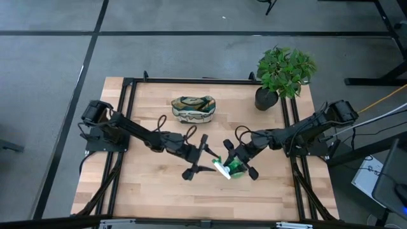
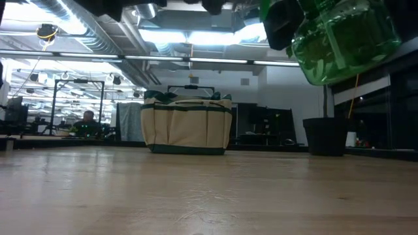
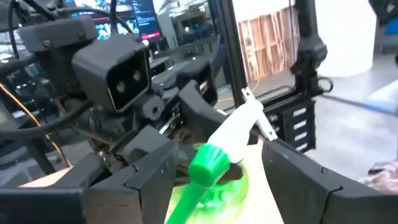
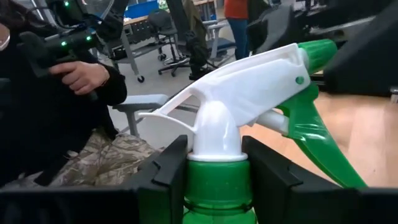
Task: Pick & Place Garden tools in Gardening bag
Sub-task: Put the green spray bottle into the light brown gardening bag
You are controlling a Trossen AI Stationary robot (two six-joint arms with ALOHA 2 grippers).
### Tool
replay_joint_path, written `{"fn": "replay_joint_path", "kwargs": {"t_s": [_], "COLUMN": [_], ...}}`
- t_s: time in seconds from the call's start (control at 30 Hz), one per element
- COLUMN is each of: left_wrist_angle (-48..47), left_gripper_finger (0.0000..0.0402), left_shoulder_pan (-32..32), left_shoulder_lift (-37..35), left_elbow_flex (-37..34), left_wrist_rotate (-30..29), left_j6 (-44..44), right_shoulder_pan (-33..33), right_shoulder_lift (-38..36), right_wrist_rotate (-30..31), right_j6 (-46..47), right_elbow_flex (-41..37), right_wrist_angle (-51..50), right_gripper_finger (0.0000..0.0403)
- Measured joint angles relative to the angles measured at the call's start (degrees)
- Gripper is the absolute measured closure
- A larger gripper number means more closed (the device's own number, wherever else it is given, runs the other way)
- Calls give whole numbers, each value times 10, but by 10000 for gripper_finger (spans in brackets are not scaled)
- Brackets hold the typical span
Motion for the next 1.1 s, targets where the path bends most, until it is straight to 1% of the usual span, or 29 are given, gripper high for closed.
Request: {"fn": "replay_joint_path", "kwargs": {"t_s": [0.13,0.23,0.33,0.53,0.6,0.73,1.0,1.03,1.1], "left_wrist_angle": [-3,-4,-9,-36,-37,-39,-40,-40,-45], "left_gripper_finger": [173,188,225,323,345,346,345,345,346], "left_shoulder_pan": [-1,-1,0,9,11,11,12,12,12], "left_shoulder_lift": [13,13,13,13,13,13,12,13,13], "left_elbow_flex": [19,23,23,24,24,24,23,23,23], "left_wrist_rotate": [22,30,40,60,63,66,62,62,58], "left_j6": [33,39,39,38,38,38,46,45,39], "right_shoulder_pan": [0,0,0,0,1,1,1,1,0], "right_shoulder_lift": [0,0,0,0,0,0,0,0,0], "right_wrist_rotate": [-10,-17,-21,-26,-26,-26,-21,-21,-12], "right_j6": [15,17,17,20,21,37,37,41,57], "right_elbow_flex": [0,0,0,0,0,0,0,0,0], "right_wrist_angle": [-2,-2,-2,-4,-2,2,2,2,4], "right_gripper_finger": [274,274,274,274,274,274,274,266,227]}}
